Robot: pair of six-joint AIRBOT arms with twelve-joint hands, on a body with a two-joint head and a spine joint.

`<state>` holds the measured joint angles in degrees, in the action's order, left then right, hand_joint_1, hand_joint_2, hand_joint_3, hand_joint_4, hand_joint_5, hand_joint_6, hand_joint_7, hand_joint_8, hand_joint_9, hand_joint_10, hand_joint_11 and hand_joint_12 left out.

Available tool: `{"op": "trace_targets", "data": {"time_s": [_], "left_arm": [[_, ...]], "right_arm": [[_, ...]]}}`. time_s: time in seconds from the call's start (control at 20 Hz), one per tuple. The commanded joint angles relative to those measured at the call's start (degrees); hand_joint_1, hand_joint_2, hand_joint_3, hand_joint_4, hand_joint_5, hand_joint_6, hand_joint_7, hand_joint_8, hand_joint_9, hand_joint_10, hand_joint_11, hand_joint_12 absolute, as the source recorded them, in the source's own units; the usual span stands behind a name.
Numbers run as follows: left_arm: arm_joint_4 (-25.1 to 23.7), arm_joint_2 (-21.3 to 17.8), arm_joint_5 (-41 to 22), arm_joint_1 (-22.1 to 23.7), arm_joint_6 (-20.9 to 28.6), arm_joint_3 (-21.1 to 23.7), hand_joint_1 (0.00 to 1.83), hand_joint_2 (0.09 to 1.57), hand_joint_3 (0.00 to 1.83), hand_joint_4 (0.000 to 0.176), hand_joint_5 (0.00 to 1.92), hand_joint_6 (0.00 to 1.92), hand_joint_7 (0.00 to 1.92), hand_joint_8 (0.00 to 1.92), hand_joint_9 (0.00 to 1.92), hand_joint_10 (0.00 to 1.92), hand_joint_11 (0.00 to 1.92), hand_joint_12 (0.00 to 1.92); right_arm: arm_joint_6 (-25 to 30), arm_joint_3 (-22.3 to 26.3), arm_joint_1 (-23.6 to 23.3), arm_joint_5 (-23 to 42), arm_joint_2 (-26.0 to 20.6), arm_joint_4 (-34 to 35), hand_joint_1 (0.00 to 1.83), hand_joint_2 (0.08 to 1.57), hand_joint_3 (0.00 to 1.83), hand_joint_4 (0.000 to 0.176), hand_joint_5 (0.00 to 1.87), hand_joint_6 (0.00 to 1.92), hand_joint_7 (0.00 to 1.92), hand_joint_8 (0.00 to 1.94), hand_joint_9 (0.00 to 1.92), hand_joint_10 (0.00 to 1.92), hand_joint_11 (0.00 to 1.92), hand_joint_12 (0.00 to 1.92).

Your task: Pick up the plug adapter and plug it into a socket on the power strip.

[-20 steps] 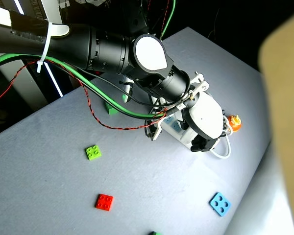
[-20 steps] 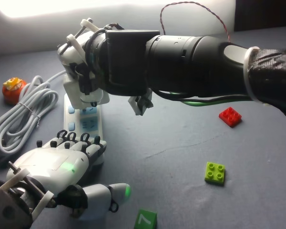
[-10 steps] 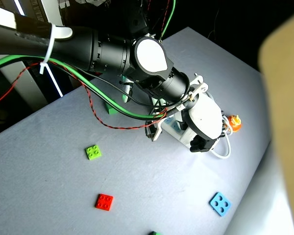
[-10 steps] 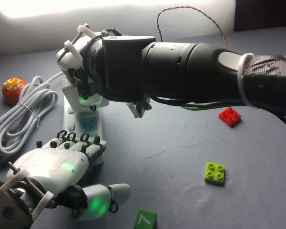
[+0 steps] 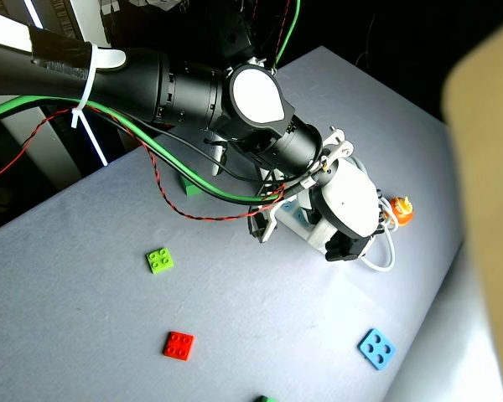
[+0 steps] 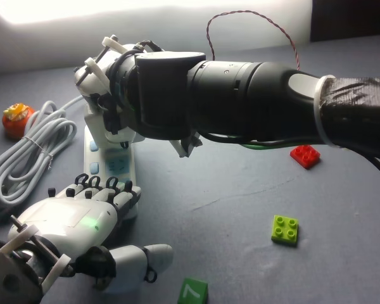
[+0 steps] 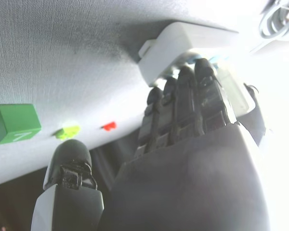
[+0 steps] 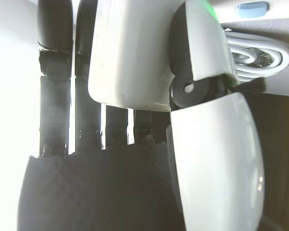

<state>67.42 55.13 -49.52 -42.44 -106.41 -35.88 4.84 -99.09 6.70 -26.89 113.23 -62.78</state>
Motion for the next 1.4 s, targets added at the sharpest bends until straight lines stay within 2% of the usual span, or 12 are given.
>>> {"op": "trace_targets", "data": {"time_s": [0.0, 0.6, 0.65, 0.7, 0.85, 0.9, 0.95, 1.05, 1.1, 1.15, 1.2, 1.35], "left_arm": [[-1.5, 0.3, -1.3, -0.1, 0.4, -0.1, 0.00, 1.20, 0.00, 0.000, 0.08, 0.00, 0.10, 0.00, 0.09, 0.00, 0.00, 0.16], [-1.5, 0.3, -1.5, -0.1, 0.7, -0.1, 0.00, 1.21, 0.00, 0.000, 0.05, 0.00, 0.09, 0.00, 0.08, 0.00, 0.00, 0.06], [-1.5, 0.3, -1.5, -0.1, 0.7, -0.1, 0.00, 1.21, 0.00, 0.000, 0.05, 0.00, 0.10, 0.00, 0.08, 0.00, 0.00, 0.06], [-1.5, 0.3, -1.5, -0.1, 0.7, -0.1, 0.00, 1.21, 0.00, 0.000, 0.06, 0.00, 0.09, 0.00, 0.08, 0.00, 0.01, 0.06], [-1.5, 0.3, -1.5, -0.1, 0.7, -0.1, 0.00, 1.21, 0.00, 0.000, 0.06, 0.00, 0.10, 0.00, 0.10, 0.01, 0.01, 0.08], [-1.5, 0.3, -1.5, -0.1, 0.7, -0.1, 0.00, 1.21, 0.00, 0.000, 0.07, 0.00, 0.11, 0.00, 0.12, 0.00, 0.00, 0.13], [-1.5, 0.3, -1.5, -0.1, 0.7, -0.1, 0.00, 1.21, 0.00, 0.000, 0.07, 0.00, 0.12, 0.00, 0.12, 0.00, 0.00, 0.16], [-1.5, 0.3, -1.5, 0.0, 0.7, -0.1, 0.00, 1.21, 0.00, 0.000, 0.06, 0.00, 0.11, 0.00, 0.11, 0.00, 0.00, 0.12], [-1.5, 0.3, -1.5, 0.0, 0.7, -0.1, 0.00, 1.21, 0.00, 0.000, 0.06, 0.00, 0.10, 0.00, 0.10, 0.00, 0.00, 0.10], [-1.5, 0.3, -1.5, 0.1, 0.7, -0.1, 0.00, 1.21, 0.00, 0.000, 0.07, 0.00, 0.11, 0.00, 0.12, 0.00, 0.00, 0.14], [-1.5, 0.3, -1.5, 0.1, 0.7, -0.1, 0.00, 1.21, 0.00, 0.000, 0.07, 0.00, 0.10, 0.00, 0.10, 0.00, 0.00, 0.12], [-1.5, 0.3, -1.5, 0.1, 0.7, -0.1, 0.00, 1.21, 0.00, 0.000, 0.05, 0.00, 0.10, 0.00, 0.10, 0.00, 0.00, 0.09]], "right_arm": [[-0.4, 0.0, 1.0, 1.6, 0.2, -0.7, 1.38, 1.10, 0.00, 0.000, 0.87, 1.04, 1.07, 0.80, 1.02, 1.05, 0.94, 0.85], [-0.3, 0.0, 1.0, 2.8, -0.7, -0.7, 1.38, 1.09, 0.00, 0.000, 0.87, 1.04, 1.06, 0.83, 1.02, 1.04, 0.91, 0.88], [-0.3, 0.0, 1.0, 2.8, -0.7, -0.7, 1.26, 1.12, 0.00, 0.000, 0.88, 1.08, 1.07, 0.88, 1.05, 0.57, 0.89, 0.87], [-0.3, 0.0, 1.0, 2.8, -0.8, -0.7, 1.23, 1.13, 0.00, 0.000, 0.85, 1.14, 1.06, 0.90, 1.12, 0.31, 0.87, 0.86], [-0.2, 0.0, 1.0, 3.0, -0.8, -0.7, 1.19, 1.18, 0.00, 0.000, 0.76, 1.27, 0.95, 1.09, 1.09, 0.11, 0.77, 0.92], [0.0, 0.0, 1.0, 3.0, -0.9, -0.7, 1.13, 1.19, 0.00, 0.000, 0.82, 1.21, 0.89, 0.54, 1.08, 0.07, 0.75, 0.91], [0.0, 0.0, 1.0, 3.1, -1.0, -0.7, 1.13, 1.18, 0.00, 0.000, 0.83, 1.19, 0.95, 0.24, 1.07, 0.04, 0.75, 0.88], [0.0, 0.0, 1.0, 3.2, -1.2, -0.7, 1.12, 1.18, 0.00, 0.000, 0.84, 1.19, 1.00, 0.05, 1.05, 0.01, 0.72, 0.86], [0.0, 0.0, 1.0, 3.3, -1.3, -0.7, 1.13, 1.12, 0.00, 0.000, 0.75, 0.51, 1.00, 0.02, 1.03, 0.00, 0.70, 0.86], [0.0, 0.0, 1.0, 3.4, -1.4, -0.7, 1.10, 1.12, 0.00, 0.000, 0.77, 0.20, 0.97, 0.01, 1.00, 0.00, 0.66, 0.87], [0.1, 0.0, 0.8, 3.9, -1.6, -0.7, 1.09, 1.11, 0.00, 0.000, 0.80, 0.07, 0.96, 0.00, 0.98, 0.00, 0.63, 0.88], [0.1, 0.0, 0.4, 4.4, -2.2, -0.7, 1.06, 1.11, 0.00, 0.000, 0.75, 0.01, 0.90, 0.00, 0.93, 0.00, 0.57, 0.86]]}}
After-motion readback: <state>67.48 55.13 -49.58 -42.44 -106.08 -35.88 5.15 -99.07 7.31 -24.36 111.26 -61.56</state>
